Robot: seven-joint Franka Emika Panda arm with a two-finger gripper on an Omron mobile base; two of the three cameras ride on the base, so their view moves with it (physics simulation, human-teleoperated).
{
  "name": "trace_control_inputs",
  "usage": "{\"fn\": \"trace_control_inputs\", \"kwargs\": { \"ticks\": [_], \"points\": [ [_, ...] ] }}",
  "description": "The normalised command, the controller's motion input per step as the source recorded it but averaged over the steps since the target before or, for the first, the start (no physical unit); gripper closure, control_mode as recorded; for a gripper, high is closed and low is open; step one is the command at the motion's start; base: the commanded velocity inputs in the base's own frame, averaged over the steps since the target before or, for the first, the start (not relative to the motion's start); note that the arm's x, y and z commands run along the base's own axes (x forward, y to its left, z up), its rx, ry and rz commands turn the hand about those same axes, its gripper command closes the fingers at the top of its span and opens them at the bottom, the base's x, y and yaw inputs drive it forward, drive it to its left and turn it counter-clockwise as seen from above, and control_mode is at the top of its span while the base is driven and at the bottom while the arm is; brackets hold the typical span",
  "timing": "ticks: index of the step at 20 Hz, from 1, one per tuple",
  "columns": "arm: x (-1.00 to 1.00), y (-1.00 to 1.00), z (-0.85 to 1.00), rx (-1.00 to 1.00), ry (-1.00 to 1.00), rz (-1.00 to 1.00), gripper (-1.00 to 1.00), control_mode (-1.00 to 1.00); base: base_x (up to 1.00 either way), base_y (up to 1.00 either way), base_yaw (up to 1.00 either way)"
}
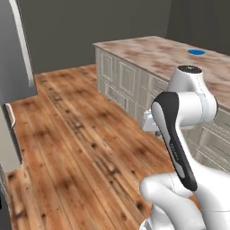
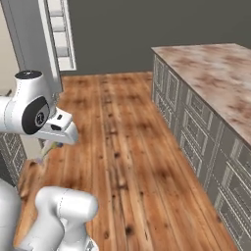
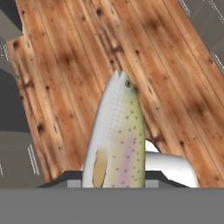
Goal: Take the fish from the fridge and place it on the digital scale on the counter by the fridge. Wait a few seconds for a reading, then move it to the plate on the dining counter.
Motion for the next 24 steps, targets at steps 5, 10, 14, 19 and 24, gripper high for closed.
{"fn": "trace_control_inputs", "kwargs": {
  "ticks": [5, 10, 14, 19, 24],
  "points": [
    [0.00, 0.00, 0.00, 0.00, 0.00, 0.00, 1.00, 1.00, -1.00, -0.99, -0.06],
    [0.00, 0.00, 0.00, 0.00, 0.00, 0.00, 1.00, 1.00, -0.90, -1.00, -0.06],
    [0.00, 0.00, 0.00, 0.00, 0.00, 0.00, 1.00, 1.00, -0.64, -1.00, -0.01],
    [0.00, 0.00, 0.00, 0.00, 0.00, 0.00, 1.00, 1.00, -0.31, -1.00, 0.02],
    [0.00, 0.00, 0.00, 0.00, 0.00, 0.00, 1.00, 1.00, 0.06, -1.00, 0.26]
  ]
}}
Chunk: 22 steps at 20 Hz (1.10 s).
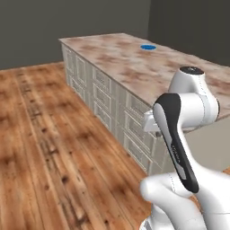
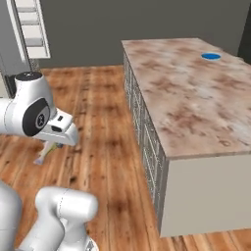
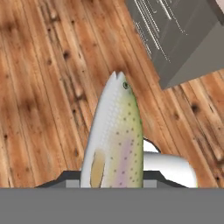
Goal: Take the fish from the fridge and place it on the digital scale on the counter by the fridge. Wait a few seconds for a reading, then move it to the plate on the dining counter.
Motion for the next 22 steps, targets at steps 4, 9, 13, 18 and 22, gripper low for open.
{"fn": "trace_control_inputs", "kwargs": {
  "ticks": [4, 9, 13, 18, 22],
  "points": [
    [0.00, 0.00, 0.00, 0.00, 0.00, 0.00, 1.00, 1.00, 0.23, -1.00, 0.34],
    [0.00, 0.00, 0.00, 0.00, 0.00, 0.00, 1.00, 1.00, 0.08, -1.00, 0.33],
    [0.00, 0.00, 0.00, 0.00, 0.00, 0.00, 1.00, 1.00, 0.00, -1.00, 0.27],
    [0.00, 0.00, 0.00, 0.00, 0.00, 0.00, 1.00, 1.00, -0.05, -1.00, 0.21],
    [0.00, 0.00, 0.00, 0.00, 0.00, 0.00, 1.00, 1.00, -0.03, -1.00, 0.16]
  ]
}}
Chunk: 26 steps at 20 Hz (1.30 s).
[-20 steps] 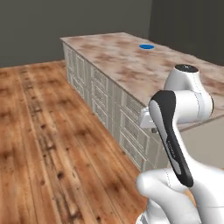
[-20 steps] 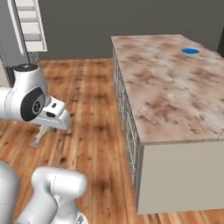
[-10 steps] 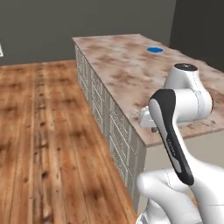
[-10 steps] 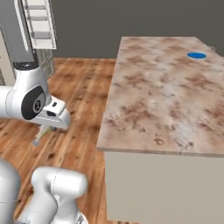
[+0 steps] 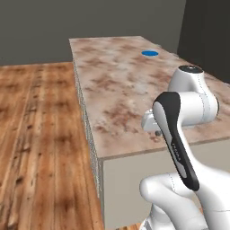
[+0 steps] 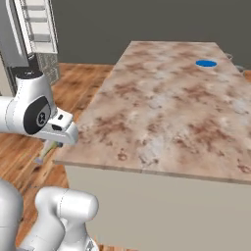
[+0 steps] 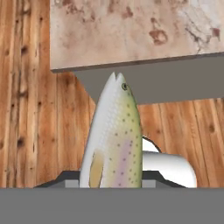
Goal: Take the fish from the fridge and place it on the digital scale on the counter by the fridge. Wait a few seconds for a reading, then move it to the plate on the dining counter.
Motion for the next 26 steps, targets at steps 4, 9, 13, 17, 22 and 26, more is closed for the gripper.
{"fn": "trace_control_inputs", "kwargs": {
  "ticks": [4, 9, 13, 17, 22, 26],
  "points": [
    [0.00, 0.00, 0.00, 0.00, 0.00, 0.00, 1.00, 1.00, 0.00, -1.00, 0.15],
    [0.00, 0.00, 0.00, 0.00, 0.00, 0.00, 1.00, 1.00, -0.01, -1.00, 0.14],
    [0.00, 0.00, 0.00, 0.00, 0.00, 0.00, 1.00, 1.00, -0.06, -1.00, 0.14],
    [0.00, 0.00, 0.00, 0.00, 0.00, 0.00, 1.00, 1.00, -0.07, -1.00, 0.14],
    [0.00, 0.00, 0.00, 0.00, 0.00, 0.00, 1.00, 1.00, -0.04, -1.00, 0.15],
    [0.00, 0.00, 0.00, 0.00, 0.00, 0.00, 1.00, 1.00, 0.00, -1.00, 0.17]
  ]
}}
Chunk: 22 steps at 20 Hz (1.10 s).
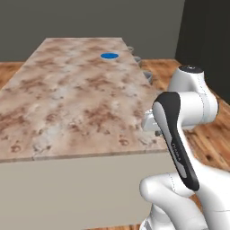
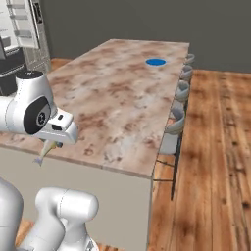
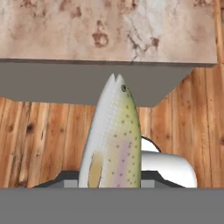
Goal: Take the fish from the fridge and place it on the digital scale on the counter by the fridge. Wait a few seconds for a reading, then move it to the plate on the dining counter.
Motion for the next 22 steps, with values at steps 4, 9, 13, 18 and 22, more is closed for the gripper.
{"fn": "trace_control_inputs", "kwargs": {
  "ticks": [4, 9, 13, 18, 22],
  "points": [
    [0.00, 0.00, 0.00, 0.00, 0.00, 0.00, 1.00, 1.00, 0.00, -1.00, 0.21],
    [0.00, 0.00, 0.00, 0.00, 0.00, 0.00, 1.00, 1.00, 0.00, -1.00, 0.30],
    [0.00, 0.00, 0.00, 0.00, 0.00, 0.00, 1.00, 1.00, 0.00, -1.00, 0.41],
    [0.00, 0.00, 0.00, 0.00, 0.00, 0.00, 1.00, 1.00, 0.00, -1.00, 0.45],
    [0.00, 0.00, 0.00, 0.00, 0.00, 0.00, 1.00, 1.00, 0.06, -1.00, 0.46]
  ]
}}
